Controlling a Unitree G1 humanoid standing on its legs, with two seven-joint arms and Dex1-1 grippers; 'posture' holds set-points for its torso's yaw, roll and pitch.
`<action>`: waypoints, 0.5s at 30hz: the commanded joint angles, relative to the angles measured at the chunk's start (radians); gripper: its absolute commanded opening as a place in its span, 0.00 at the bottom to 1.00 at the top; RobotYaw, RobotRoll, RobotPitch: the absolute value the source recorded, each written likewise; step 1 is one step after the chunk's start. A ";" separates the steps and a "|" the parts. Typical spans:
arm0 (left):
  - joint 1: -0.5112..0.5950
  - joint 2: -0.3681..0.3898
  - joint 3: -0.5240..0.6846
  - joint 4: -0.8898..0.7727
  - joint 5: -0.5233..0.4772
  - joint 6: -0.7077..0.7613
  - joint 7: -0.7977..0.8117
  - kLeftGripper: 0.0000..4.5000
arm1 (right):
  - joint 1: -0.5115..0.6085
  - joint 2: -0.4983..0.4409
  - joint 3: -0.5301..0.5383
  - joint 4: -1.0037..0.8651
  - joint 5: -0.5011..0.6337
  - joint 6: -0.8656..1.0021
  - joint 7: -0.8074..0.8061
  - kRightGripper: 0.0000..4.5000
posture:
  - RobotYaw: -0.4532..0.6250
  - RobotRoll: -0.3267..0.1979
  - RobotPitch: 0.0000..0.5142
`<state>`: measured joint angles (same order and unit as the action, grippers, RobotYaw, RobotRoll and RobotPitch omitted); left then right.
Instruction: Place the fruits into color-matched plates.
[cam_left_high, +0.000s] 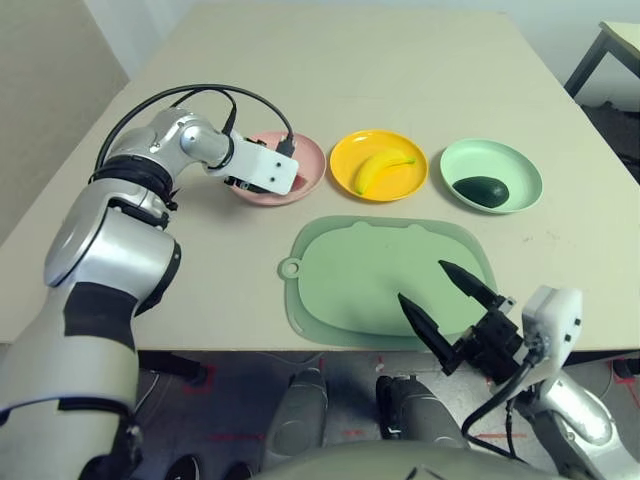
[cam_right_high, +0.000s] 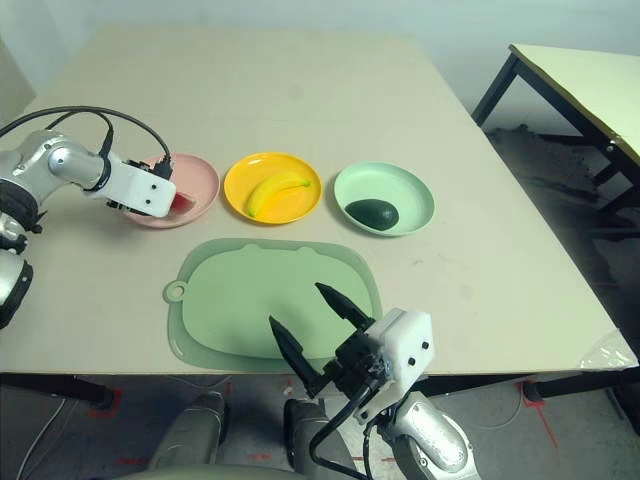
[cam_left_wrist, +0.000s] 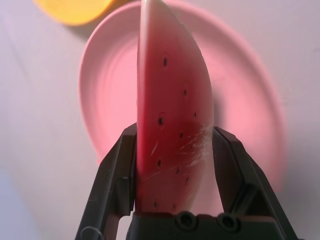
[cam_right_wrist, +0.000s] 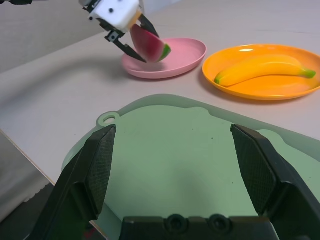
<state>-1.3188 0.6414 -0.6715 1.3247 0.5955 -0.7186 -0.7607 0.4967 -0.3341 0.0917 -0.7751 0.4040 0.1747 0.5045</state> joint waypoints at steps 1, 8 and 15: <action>0.015 -0.027 0.001 0.026 0.050 0.059 0.091 0.52 | 0.014 -0.011 0.005 -0.016 0.005 0.001 -0.005 1.00 | 0.51 0.62 0.26; 0.036 -0.069 0.004 0.039 0.093 0.103 0.157 0.52 | 0.024 -0.013 0.004 -0.026 0.013 -0.002 -0.014 1.00 | 0.49 0.62 0.26; 0.043 -0.073 0.015 0.040 0.095 0.104 0.151 0.81 | 0.012 -0.004 0.002 -0.025 0.022 -0.002 -0.029 1.00 | 0.50 0.62 0.26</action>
<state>-1.2880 0.5694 -0.6679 1.3533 0.6757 -0.6180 -0.6072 0.5049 -0.3383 0.0934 -0.7854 0.4149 0.1747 0.4817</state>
